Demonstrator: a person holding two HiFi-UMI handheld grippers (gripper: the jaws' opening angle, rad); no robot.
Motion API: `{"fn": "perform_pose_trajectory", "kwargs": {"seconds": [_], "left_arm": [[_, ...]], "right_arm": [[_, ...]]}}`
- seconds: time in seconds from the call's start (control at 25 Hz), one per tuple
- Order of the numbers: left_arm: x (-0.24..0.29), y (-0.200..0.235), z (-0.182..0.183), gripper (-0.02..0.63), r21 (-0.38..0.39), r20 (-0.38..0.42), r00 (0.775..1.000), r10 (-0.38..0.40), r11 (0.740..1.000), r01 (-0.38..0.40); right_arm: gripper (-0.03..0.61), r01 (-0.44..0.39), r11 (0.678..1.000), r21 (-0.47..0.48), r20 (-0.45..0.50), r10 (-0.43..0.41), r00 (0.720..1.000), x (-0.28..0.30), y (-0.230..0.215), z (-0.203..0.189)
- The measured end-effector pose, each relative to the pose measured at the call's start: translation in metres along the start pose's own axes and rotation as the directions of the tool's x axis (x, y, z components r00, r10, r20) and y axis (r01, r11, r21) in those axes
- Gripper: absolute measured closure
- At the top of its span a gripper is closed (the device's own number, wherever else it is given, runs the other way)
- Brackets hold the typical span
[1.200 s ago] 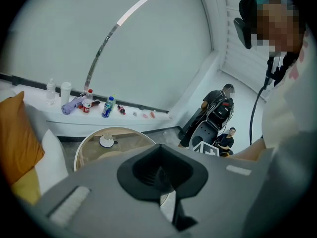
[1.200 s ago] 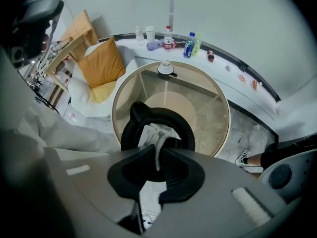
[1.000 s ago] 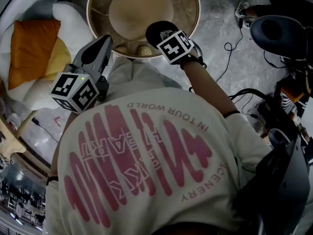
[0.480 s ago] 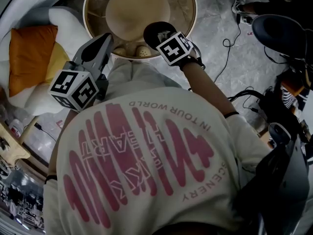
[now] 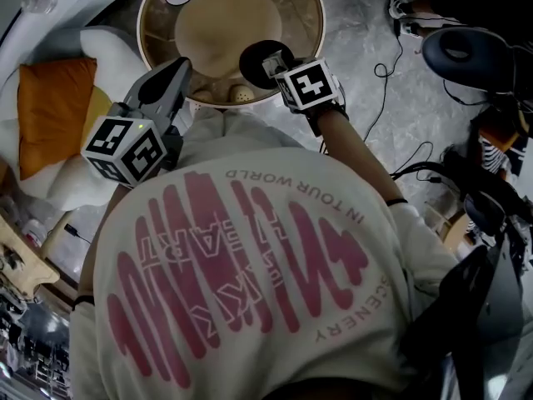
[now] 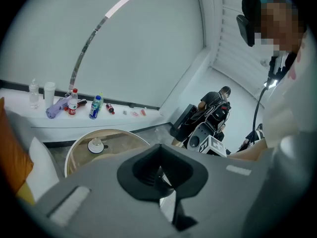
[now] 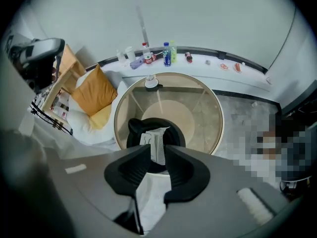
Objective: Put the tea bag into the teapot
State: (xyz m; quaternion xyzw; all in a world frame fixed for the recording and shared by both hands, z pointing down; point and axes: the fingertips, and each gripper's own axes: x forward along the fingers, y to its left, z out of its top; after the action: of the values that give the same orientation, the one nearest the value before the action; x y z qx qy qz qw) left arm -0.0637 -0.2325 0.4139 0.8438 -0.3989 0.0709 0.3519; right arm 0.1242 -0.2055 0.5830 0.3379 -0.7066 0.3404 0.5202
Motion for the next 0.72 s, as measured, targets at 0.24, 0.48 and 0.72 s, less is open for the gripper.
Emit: {"fn": "perform_pose_trajectory", "kwargs": {"seconds": [0.24,0.48,0.72], "left_arm": [[0.003,-0.015,0.003,0.598,0.032,0.000,0.999,-0.051,0.998,0.051],[0.000,-0.024,0.006,0.598,0.062,0.011,0.997,-0.076,0.995,0.075],[0.002,-0.038,0.010,0.598,0.092,0.009,0.994,-0.108,0.990,0.107]], "right_arm": [[0.491,0.000,0.994,0.108,0.088,-0.010,0.996,-0.029,0.001,0.003],[0.518,-0.066,0.967,0.245,0.205,0.015,0.979,-0.055,0.005,0.005],[0.572,-0.146,0.939,0.312,0.335,0.035,0.942,-0.080,0.011,0.007]]}}
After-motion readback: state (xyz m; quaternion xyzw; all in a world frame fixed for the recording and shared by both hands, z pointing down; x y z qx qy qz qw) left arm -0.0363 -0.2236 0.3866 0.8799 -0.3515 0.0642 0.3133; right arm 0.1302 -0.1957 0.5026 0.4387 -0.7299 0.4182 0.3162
